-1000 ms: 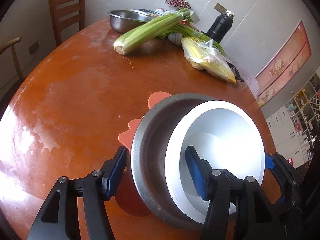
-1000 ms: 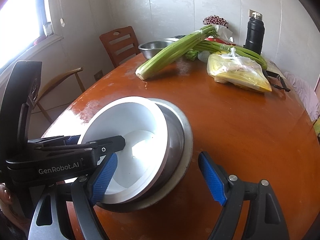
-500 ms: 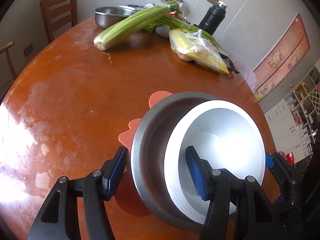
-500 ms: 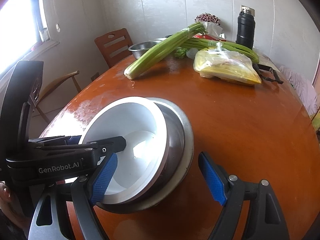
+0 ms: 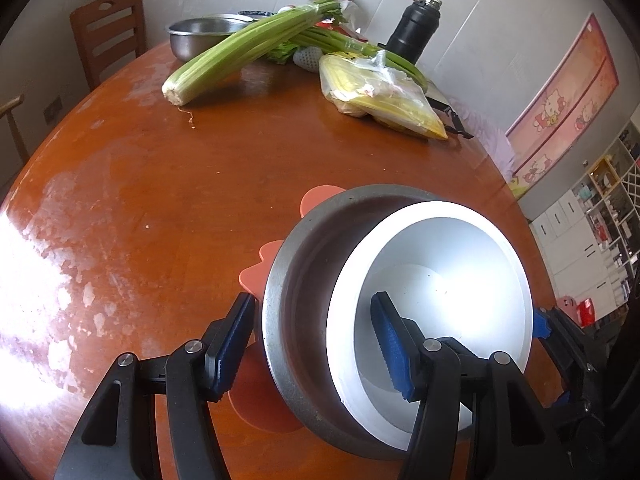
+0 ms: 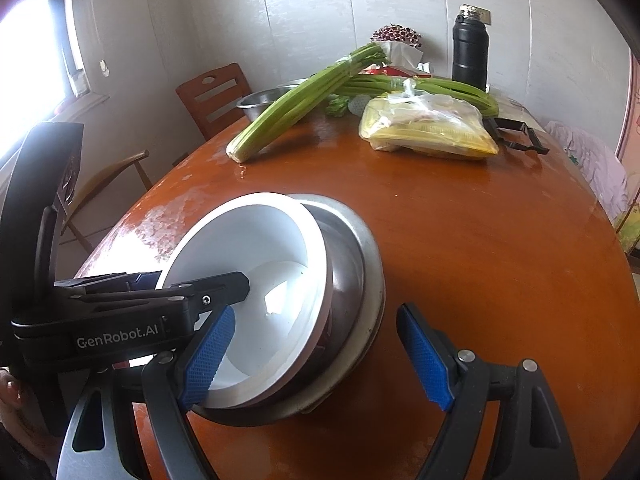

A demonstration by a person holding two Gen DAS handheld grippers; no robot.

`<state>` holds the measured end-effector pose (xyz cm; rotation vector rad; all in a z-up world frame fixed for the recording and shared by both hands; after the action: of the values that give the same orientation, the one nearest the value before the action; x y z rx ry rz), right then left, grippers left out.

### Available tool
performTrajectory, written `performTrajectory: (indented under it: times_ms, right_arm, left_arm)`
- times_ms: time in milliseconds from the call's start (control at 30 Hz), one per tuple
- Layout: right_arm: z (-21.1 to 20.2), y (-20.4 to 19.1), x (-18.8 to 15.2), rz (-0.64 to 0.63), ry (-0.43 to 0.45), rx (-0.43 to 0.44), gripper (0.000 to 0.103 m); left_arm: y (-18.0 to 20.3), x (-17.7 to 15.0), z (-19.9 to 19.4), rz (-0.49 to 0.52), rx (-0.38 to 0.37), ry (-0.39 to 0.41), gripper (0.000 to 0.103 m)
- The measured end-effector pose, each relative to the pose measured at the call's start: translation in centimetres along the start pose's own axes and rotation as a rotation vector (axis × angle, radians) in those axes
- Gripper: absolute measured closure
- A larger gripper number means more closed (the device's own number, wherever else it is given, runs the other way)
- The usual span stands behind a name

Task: Organize plates and bowls
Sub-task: 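Lower the bowl stack onto the steel pan and open the left gripper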

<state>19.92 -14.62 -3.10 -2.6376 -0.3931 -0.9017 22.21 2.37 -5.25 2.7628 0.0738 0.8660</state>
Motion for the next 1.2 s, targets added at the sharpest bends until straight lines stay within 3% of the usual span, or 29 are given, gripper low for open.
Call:
performTrajectory:
  times_ms: [533, 1200]
  right_arm:
    - [-0.1, 0.9, 0.0, 0.017, 0.002, 0.004, 0.021]
    - [0.4, 0.2, -0.2, 0.031, 0.017, -0.056, 0.021]
  left_arm:
    - [0.5, -0.1, 0.0, -0.006, -0.003, 0.001, 0.041]
    - [-1.0, -0.1, -1.1, -0.015, -0.005, 0.043, 0.041]
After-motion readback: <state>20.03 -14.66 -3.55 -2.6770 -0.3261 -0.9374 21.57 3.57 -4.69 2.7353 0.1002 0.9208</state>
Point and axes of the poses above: each gripper's, at about its wrist camera, not at the fingertips, and z roughly the way its jaws point, y to its right, x to its top, the point moved 1 cm from there along z, roughly the way its jaws point, and after that the axes turned 9 degrees about z, right-handed, at the moved point
